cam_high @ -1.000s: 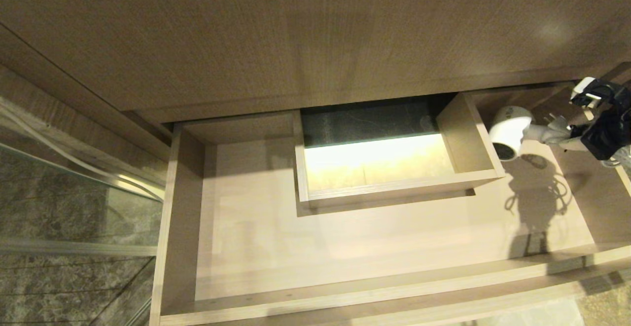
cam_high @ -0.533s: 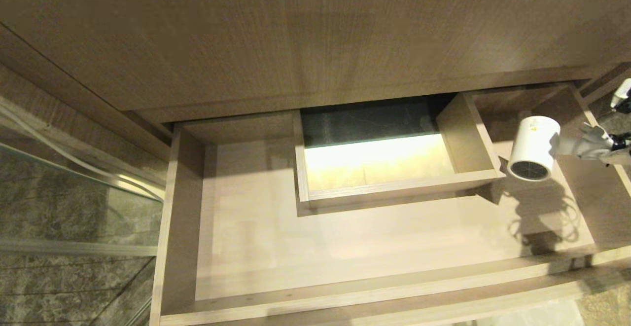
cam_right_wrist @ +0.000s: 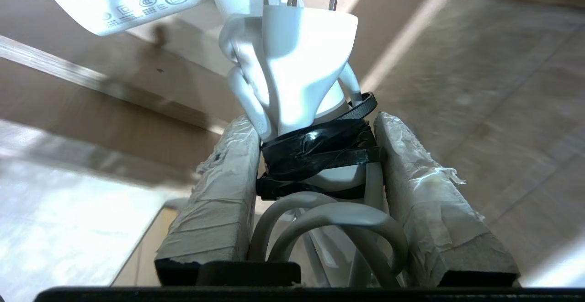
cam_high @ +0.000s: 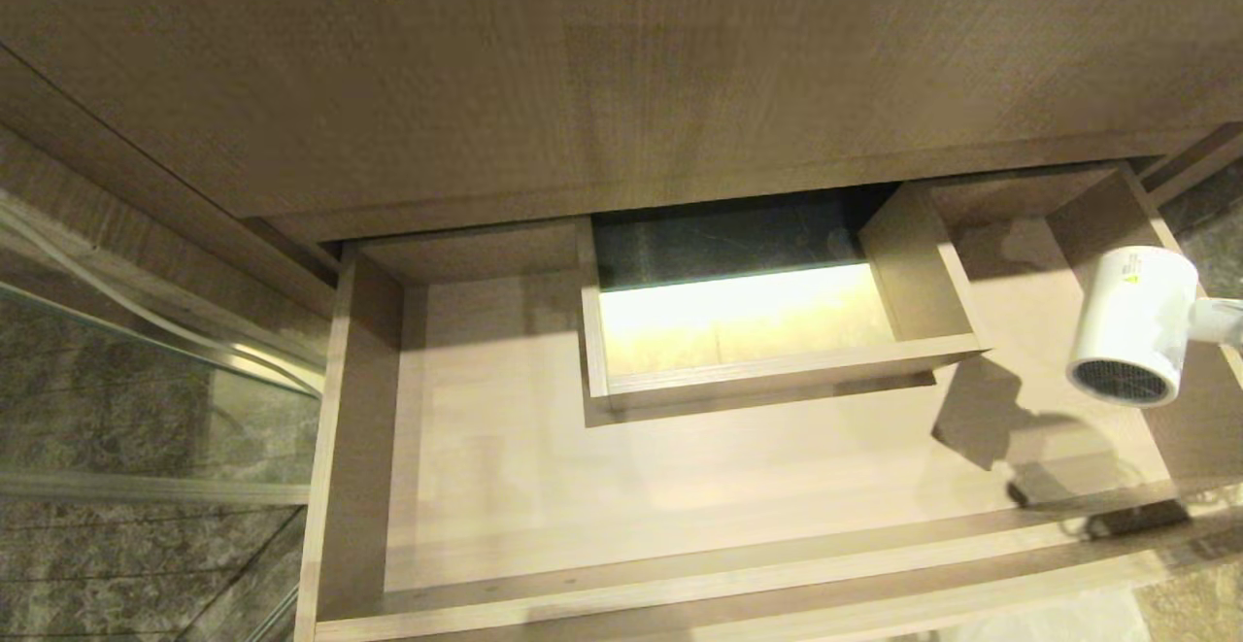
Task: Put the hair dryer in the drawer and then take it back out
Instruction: Place it on the countertop
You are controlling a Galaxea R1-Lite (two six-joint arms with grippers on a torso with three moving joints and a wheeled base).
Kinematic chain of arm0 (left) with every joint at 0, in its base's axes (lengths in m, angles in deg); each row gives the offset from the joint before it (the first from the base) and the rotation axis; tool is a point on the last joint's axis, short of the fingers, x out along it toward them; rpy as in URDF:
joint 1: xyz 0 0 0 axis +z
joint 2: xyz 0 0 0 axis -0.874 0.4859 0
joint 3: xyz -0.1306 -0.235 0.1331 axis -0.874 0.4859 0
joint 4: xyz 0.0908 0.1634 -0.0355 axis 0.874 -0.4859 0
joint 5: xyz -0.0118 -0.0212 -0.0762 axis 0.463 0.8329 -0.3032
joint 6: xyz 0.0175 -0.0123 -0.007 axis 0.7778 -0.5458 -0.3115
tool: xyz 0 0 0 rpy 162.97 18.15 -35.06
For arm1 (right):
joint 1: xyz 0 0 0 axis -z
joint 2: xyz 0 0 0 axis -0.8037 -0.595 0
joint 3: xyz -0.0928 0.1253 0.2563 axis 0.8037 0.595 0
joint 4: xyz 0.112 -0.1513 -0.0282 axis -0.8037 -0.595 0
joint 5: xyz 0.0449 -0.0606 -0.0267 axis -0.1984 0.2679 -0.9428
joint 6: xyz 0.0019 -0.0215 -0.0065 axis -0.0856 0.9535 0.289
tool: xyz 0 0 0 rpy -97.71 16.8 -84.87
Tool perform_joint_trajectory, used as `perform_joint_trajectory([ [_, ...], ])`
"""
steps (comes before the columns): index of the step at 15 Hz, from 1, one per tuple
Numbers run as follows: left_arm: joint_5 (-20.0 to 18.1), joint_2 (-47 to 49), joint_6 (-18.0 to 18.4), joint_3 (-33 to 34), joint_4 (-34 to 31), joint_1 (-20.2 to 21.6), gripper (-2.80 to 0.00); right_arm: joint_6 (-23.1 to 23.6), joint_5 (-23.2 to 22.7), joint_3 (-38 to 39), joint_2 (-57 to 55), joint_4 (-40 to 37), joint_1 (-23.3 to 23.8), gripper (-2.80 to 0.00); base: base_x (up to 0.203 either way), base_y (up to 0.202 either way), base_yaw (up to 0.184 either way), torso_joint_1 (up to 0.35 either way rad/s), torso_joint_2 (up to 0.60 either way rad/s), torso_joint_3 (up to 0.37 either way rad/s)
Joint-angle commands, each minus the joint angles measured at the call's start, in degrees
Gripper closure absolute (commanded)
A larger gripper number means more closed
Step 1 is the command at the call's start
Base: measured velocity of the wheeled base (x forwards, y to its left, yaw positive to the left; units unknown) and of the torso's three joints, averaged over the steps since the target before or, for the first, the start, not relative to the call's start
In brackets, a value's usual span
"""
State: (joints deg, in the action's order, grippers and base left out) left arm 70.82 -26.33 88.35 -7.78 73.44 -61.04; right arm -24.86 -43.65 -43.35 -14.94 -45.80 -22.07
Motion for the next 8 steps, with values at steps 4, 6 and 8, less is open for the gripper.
perform_joint_trajectory([
  [4, 0.01, 0.00, -0.01, 0.00, 0.01, 0.02, 0.00, -3.88, -1.06, 2.02, 15.91, 0.66, 0.42, 0.00, 0.000, 0.000, 0.000, 0.000, 0.00, 0.000],
  [6, 0.01, 0.00, -0.01, 0.00, 0.01, -0.07, 0.00, -5.65, -1.40, 2.58, 19.60, 0.15, 0.48, 0.00, 0.000, 0.000, 0.000, 0.000, 0.00, 0.000],
  [8, 0.01, 0.00, -0.01, 0.00, 0.01, 0.01, 0.00, -6.22, -1.54, 3.04, 22.14, 0.16, 0.57, 0.00, 0.000, 0.000, 0.000, 0.000, 0.00, 0.000],
])
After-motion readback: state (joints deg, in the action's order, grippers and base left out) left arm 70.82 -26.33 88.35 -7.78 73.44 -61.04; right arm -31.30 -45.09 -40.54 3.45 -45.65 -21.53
